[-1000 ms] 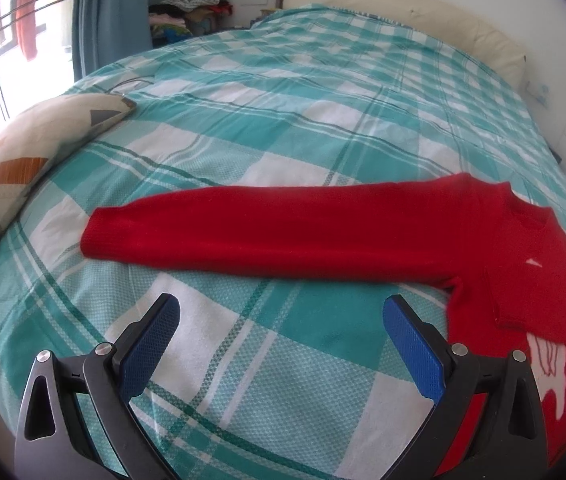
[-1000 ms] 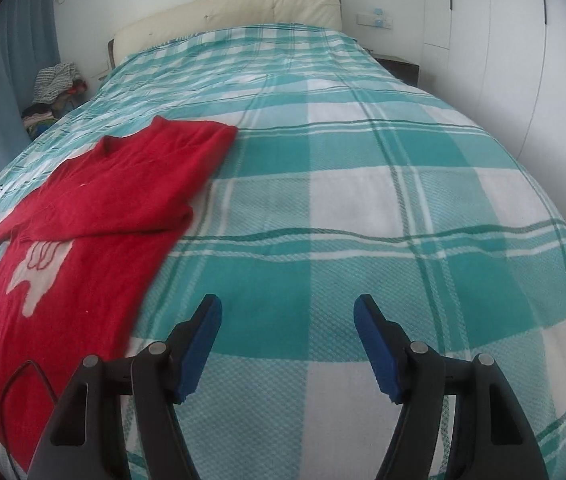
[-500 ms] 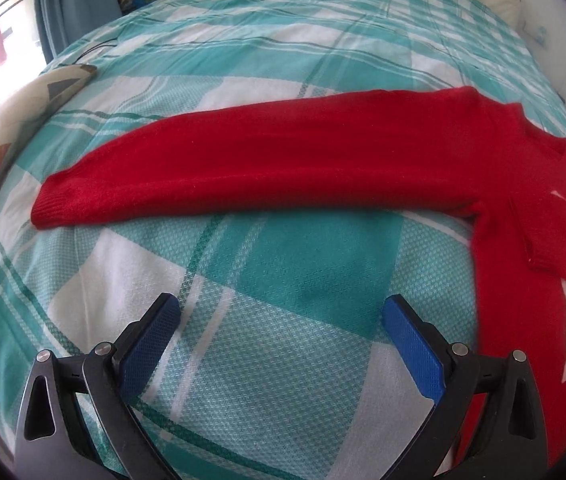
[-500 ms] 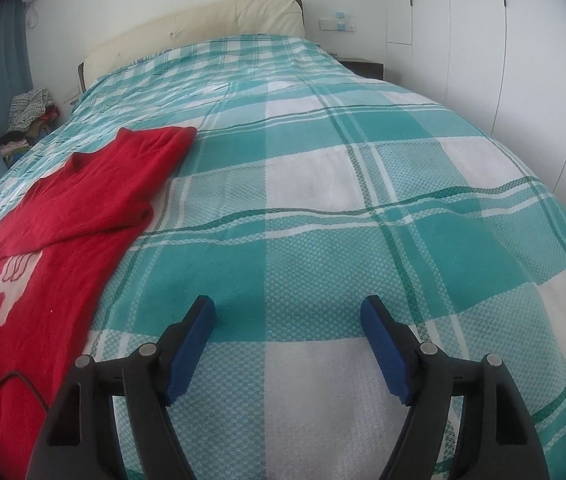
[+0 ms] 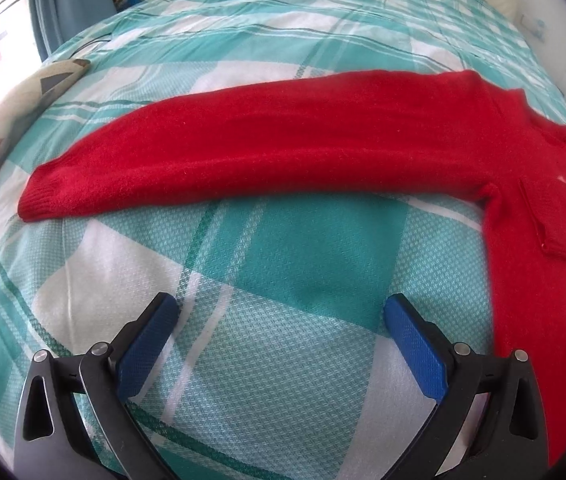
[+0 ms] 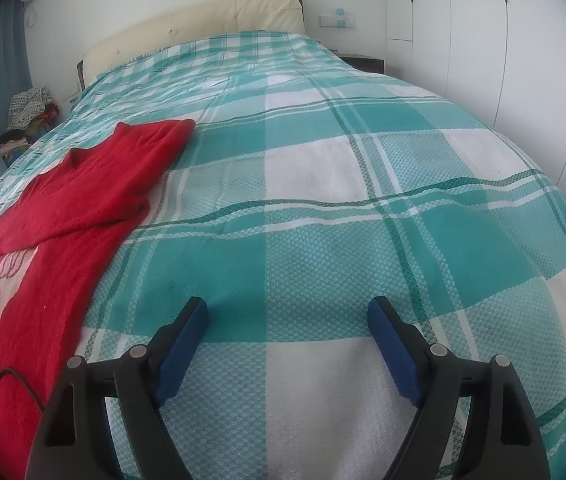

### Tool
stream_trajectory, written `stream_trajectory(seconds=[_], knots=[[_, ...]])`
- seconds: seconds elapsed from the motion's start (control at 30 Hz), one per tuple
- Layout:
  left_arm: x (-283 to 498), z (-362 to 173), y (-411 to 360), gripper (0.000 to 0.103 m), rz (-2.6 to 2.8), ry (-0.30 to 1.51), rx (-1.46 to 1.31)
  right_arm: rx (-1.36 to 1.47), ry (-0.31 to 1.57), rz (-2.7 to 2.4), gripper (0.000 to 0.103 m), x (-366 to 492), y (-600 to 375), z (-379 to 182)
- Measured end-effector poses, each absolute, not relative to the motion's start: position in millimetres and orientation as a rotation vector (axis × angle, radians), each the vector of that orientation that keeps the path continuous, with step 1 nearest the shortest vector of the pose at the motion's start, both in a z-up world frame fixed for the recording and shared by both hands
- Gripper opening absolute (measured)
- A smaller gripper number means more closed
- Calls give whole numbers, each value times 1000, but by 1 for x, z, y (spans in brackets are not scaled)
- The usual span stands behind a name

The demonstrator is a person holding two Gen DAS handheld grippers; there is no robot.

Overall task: Fold small clothes
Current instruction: 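Move the left tool to the opposite side edge of the sweater, then grasp that side with the left tool and fold it over the body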

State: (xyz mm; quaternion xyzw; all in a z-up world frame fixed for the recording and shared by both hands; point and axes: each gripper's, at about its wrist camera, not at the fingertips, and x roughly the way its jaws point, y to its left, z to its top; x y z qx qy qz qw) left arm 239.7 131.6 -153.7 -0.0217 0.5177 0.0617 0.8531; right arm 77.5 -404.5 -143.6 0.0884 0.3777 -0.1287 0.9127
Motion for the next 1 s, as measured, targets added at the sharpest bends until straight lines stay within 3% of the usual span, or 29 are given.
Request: stream_trajectory(seconds=[0.27,0.47,0.67,0.87,0.93,0.97,1.0], knots=[[227,-114,152,102,37,1036,-52,183,785,-260,85,78,-405,-145],[227,-61,259,102,35,975,-227,184,790,-254,87,79,-405,-146],[245,-97,369,101,164,1076,-462,167,799,-262,88,82,-402,-147],[267,-128,371,87,168,1103,-495,162,802,-265,89,84,-400,-147],[276,-131,365,75,154,1093,-465,162,802,-265,89,84,-400,-147],[281,-133,361,47,144,1098,-454,163,802,-265,89,84,-400,-147],[286,-136,358,8,143,1119,-443,163,802,-265,89,84,-400,-147]])
